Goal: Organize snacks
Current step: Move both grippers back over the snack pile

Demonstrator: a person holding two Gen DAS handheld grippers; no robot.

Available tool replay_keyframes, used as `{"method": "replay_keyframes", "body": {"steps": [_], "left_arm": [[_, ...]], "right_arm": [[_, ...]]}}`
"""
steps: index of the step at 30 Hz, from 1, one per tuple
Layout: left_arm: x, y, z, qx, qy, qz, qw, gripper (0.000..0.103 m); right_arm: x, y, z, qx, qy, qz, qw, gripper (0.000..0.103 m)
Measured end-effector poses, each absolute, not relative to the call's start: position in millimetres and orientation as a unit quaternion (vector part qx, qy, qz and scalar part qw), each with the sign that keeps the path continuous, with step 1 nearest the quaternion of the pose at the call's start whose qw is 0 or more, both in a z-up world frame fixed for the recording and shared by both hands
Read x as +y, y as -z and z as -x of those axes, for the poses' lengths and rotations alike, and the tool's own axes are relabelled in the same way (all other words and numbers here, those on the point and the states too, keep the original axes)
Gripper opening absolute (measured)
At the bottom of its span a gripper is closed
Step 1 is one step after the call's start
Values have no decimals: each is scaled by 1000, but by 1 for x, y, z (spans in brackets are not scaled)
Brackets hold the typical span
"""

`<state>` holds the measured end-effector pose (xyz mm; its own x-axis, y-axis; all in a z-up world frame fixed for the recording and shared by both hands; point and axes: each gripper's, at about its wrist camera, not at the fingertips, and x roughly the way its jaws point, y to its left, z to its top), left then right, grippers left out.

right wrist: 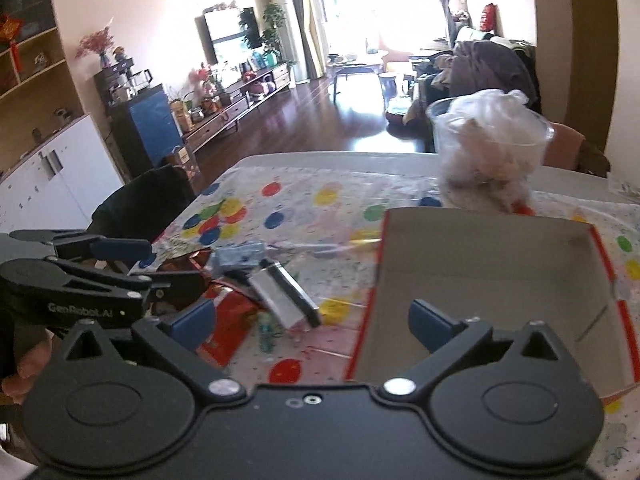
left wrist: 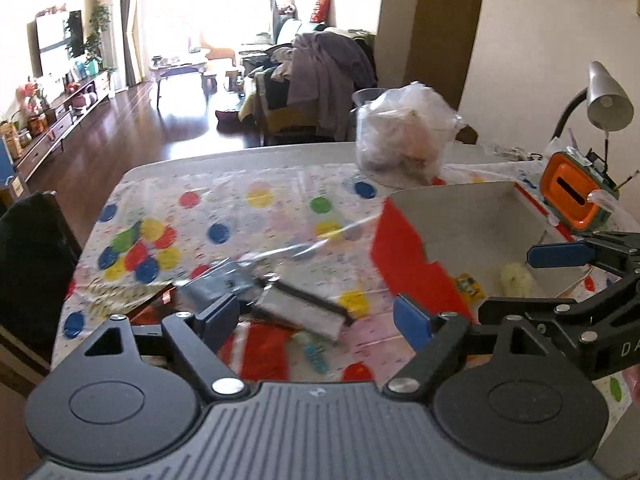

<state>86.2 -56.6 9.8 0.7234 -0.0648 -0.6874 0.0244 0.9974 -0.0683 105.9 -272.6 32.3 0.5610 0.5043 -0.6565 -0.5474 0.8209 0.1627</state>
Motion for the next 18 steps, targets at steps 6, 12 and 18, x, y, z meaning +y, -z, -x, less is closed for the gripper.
{"method": "replay_keyframes", "body": {"steps": [6,12,18], "left_arm": [[-19,12,-72,396,-4,34,918,84],[10,43,-64,428,-30,66,901,84],[17,73,-58,455,-41,70,887,84]], "right_arm": [[-237,-17,-105,374,-310,54,873,103],[-208,0,-123,385,-313,98,863,103],[-179,26,-151,413,-316,142,842,102]]}}
